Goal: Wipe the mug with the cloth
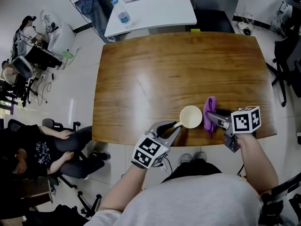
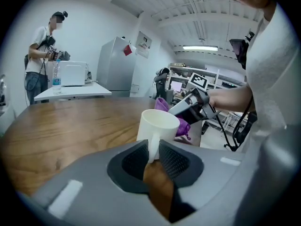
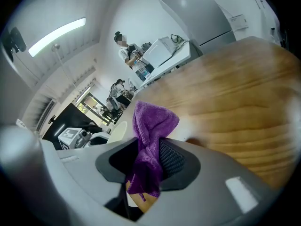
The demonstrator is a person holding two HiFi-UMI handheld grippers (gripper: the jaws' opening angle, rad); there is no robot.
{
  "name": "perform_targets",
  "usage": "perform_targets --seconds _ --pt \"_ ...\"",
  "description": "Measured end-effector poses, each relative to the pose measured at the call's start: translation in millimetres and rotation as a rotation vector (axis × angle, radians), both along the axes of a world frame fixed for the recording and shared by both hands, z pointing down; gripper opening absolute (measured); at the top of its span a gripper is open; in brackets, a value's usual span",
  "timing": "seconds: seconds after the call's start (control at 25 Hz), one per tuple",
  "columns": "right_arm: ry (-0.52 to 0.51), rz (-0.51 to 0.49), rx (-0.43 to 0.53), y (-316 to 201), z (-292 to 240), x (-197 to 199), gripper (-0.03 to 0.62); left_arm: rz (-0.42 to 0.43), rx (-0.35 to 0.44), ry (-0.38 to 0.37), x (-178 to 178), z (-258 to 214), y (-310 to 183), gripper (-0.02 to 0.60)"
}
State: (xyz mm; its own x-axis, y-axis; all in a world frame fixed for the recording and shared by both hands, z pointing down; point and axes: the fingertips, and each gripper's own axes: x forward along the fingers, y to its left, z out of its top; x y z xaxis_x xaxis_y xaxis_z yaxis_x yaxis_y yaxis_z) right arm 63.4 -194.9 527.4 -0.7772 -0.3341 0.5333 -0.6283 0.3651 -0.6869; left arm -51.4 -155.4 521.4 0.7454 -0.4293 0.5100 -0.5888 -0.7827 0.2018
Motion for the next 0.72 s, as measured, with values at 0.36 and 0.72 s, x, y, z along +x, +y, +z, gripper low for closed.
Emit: perform_targets --seconds 0.36,0.72 --pt "-0.069 -0.084 0.026 -12.1 -17.9 -21.4 0.137 -0.024 0.029 -0.031 -9.0 -2.6 -15.5 0.071" --pt "0.015 -0.177 -0.037 -3.2 24.7 -26.5 0.137 -0.031 0.031 -0.04 -11.9 1.6 -19.4 0.077"
